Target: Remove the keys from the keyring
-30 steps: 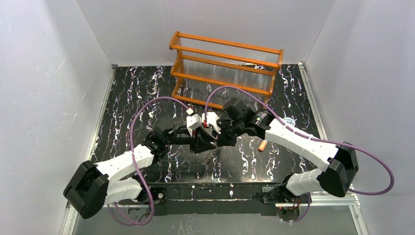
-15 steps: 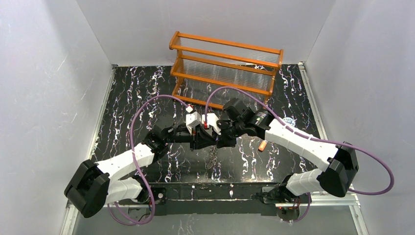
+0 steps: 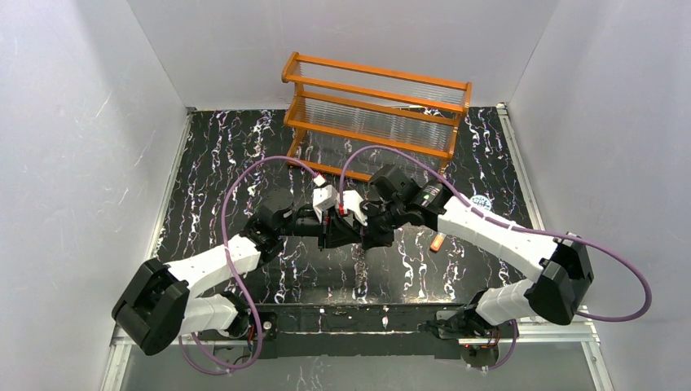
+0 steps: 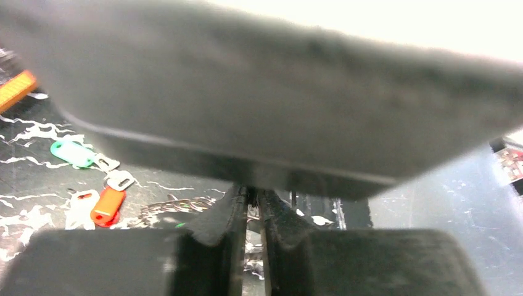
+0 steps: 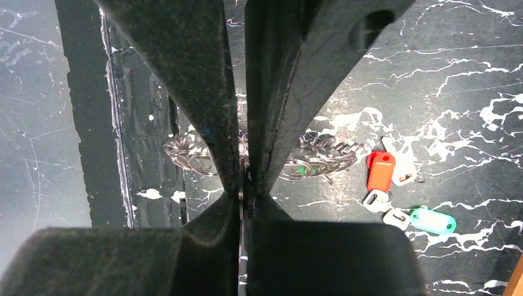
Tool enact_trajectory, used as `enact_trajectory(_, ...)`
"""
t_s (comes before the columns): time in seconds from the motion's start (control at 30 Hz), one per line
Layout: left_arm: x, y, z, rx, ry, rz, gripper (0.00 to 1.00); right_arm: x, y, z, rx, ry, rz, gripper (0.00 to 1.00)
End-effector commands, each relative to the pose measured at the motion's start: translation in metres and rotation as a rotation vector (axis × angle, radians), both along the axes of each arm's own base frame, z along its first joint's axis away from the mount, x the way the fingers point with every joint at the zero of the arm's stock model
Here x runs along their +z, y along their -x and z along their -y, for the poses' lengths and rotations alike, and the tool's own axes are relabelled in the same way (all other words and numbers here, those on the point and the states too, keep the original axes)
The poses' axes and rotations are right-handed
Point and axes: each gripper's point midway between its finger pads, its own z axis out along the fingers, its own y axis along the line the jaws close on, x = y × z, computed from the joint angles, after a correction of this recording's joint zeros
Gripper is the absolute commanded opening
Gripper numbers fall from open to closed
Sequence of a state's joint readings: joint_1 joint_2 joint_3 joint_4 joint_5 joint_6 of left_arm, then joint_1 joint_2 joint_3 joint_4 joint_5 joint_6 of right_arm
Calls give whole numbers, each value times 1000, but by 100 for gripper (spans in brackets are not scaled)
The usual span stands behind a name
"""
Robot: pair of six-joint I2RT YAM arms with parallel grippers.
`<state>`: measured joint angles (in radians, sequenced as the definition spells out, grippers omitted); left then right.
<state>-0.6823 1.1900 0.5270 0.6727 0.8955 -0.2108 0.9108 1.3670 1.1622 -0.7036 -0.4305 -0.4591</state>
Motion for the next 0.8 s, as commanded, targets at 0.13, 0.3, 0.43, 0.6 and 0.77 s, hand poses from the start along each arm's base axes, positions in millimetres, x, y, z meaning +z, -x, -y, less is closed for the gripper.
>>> enact_trajectory(0.13,23,8,5,-75,47,33,0,24,-16,-23,-23,-108,55,11)
enact_trajectory(0.3,23,10,2,-65,51,48,0,34,-18,-19,-57,-169,109,17)
enact_trajectory(0.43,22,12,4,-92,47,31,7,43,-10,-20,-10,-219,121,14)
enact_trajectory(0.6,25,11,6,-104,49,30,19,42,-6,-22,16,-201,89,10)
enact_trajectory(0.77,23,14,7,-132,44,18,26,44,-9,-26,18,-204,90,9)
